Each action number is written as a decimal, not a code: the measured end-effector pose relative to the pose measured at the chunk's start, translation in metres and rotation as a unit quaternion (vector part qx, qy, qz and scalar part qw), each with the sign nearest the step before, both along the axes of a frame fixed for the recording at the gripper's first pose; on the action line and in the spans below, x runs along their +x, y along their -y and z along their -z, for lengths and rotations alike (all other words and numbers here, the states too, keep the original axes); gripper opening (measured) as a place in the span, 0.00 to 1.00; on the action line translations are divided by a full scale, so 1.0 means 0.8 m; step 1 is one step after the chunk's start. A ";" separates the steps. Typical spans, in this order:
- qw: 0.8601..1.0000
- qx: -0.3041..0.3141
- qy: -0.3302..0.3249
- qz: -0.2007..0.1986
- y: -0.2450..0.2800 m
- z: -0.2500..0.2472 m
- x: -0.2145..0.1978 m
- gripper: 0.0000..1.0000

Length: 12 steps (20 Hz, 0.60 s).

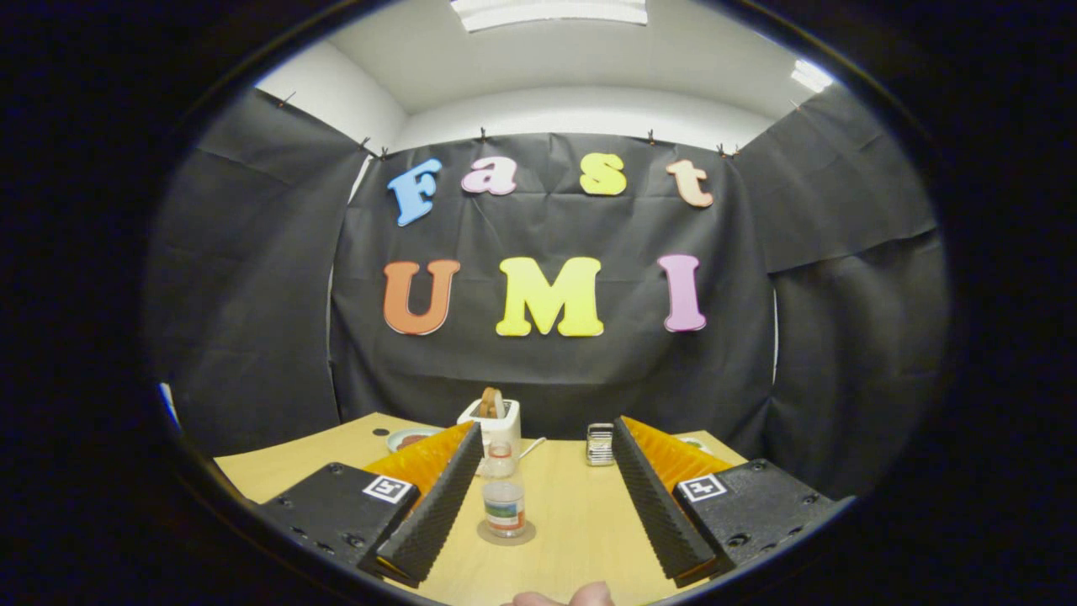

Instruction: Take the bottle from table, then pour the juice into the cup, finally place the bottle on the coaster

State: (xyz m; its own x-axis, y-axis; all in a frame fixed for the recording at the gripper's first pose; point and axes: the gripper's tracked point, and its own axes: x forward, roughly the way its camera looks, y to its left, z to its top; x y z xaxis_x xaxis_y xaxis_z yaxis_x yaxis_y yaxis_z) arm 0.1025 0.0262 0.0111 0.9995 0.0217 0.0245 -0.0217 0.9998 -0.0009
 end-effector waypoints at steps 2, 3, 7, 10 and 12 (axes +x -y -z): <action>1.000 -0.003 0.007 0.005 0.013 -0.020 -0.028 0.99; 1.000 -0.001 0.009 0.009 0.019 -0.027 -0.041 0.99; 1.000 -0.006 0.022 0.020 0.034 -0.048 -0.090 0.99; 0.999 -0.018 0.025 0.019 0.037 -0.059 -0.119 0.99; 0.999 -0.012 0.031 0.016 0.037 -0.069 -0.138 0.99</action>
State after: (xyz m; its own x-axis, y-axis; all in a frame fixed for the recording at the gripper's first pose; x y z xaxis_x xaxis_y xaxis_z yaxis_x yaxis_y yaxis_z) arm -0.0081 -0.0038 0.0664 0.9963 -0.0091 0.0857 0.0113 0.9996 -0.0243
